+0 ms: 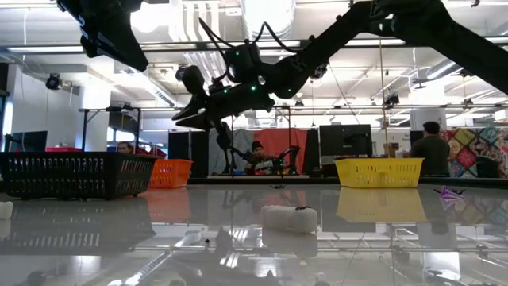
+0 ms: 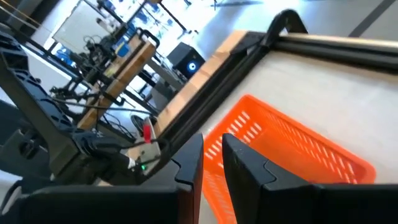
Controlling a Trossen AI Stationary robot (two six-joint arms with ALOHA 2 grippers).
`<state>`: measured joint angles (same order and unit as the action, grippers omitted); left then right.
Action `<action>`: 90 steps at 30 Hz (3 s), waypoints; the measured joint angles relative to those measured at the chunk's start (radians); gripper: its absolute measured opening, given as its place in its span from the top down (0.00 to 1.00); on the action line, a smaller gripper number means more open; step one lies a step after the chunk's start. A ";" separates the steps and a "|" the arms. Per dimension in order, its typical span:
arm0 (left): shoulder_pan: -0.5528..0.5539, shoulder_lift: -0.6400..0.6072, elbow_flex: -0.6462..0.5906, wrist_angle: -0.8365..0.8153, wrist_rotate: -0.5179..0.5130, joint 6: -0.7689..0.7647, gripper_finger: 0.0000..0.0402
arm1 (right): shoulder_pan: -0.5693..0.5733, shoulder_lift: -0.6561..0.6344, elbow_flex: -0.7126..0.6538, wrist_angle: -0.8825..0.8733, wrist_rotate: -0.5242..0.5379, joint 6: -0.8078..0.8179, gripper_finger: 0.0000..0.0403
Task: Sort Halloween decoration
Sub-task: Put the white skeleton toy into the yellow bin
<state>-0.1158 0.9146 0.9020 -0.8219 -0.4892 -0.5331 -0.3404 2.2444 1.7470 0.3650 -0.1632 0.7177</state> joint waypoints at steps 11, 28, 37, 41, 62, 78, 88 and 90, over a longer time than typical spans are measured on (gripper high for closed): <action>0.000 0.000 0.000 0.000 0.000 0.000 0.81 | -0.014 -0.108 -0.001 -0.432 -0.080 -0.145 0.87; -0.001 0.000 0.000 0.016 0.093 0.067 0.81 | 0.039 -0.468 -0.001 -1.291 0.134 -0.357 0.87; 0.000 0.011 0.000 0.102 0.254 0.266 0.81 | 0.126 -0.596 -0.001 -1.576 0.268 -0.112 0.87; -0.001 0.055 0.000 0.128 0.378 0.391 0.81 | 0.183 -0.619 -0.001 -1.647 0.335 -0.013 0.87; -0.011 0.295 0.000 0.200 0.599 0.513 0.78 | 0.539 -0.666 -0.001 -1.936 0.377 0.530 0.87; -0.093 0.550 0.106 0.385 0.678 0.757 0.65 | 0.604 -0.682 -0.001 -1.936 0.487 0.728 0.87; -0.093 0.764 0.299 0.375 0.682 0.823 0.65 | 0.602 -0.773 -0.001 -1.937 0.670 0.797 0.87; -0.096 0.800 0.330 0.363 0.682 0.845 0.65 | 0.602 -0.791 -0.001 -1.937 0.682 0.807 0.87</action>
<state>-0.2121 1.7146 1.2316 -0.4589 0.1928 0.3117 0.2615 1.4530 1.7462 -1.5719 0.5185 1.5248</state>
